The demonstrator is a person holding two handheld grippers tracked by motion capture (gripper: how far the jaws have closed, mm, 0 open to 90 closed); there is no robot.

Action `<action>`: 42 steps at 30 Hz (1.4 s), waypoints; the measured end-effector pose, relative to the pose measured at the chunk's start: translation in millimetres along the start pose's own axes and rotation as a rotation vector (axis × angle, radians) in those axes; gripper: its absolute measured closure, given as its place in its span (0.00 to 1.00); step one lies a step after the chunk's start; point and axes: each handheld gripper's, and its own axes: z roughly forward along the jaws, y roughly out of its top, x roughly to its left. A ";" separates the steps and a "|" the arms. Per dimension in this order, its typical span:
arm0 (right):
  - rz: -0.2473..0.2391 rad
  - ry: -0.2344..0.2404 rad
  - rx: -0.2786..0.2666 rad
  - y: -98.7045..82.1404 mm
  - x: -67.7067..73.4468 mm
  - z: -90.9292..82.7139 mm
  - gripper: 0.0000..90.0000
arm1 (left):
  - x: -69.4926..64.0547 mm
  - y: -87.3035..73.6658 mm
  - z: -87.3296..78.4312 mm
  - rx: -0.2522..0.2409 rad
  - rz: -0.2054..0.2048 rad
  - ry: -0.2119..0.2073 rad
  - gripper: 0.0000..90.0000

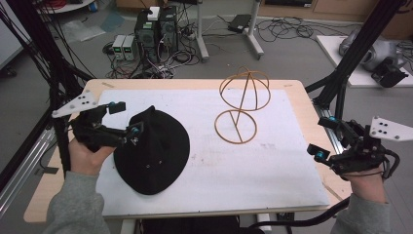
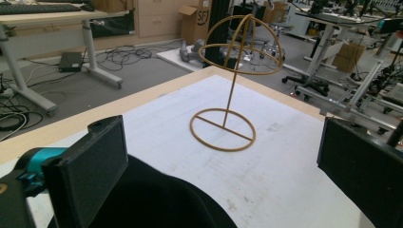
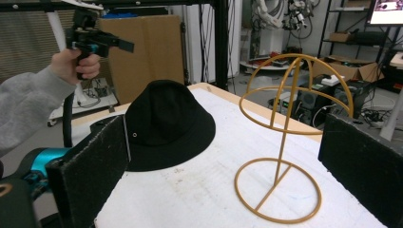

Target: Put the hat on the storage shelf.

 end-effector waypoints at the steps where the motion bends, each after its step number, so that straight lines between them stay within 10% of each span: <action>1: 0.000 0.000 0.000 0.0 0.0 0.0 0.02 | 1.5 0.8 3.8 -0.001 -0.002 0.007 0.03; 18: 0.003 -0.015 0.027 -2.8 3.0 -12.0 0.02 | 15.1 0.9 37.8 0.049 0.002 0.051 0.03; 42: -0.009 0.025 0.063 -4.8 2.6 -0.5 0.02 | 29.3 -44.7 62.8 0.121 -0.030 0.178 0.10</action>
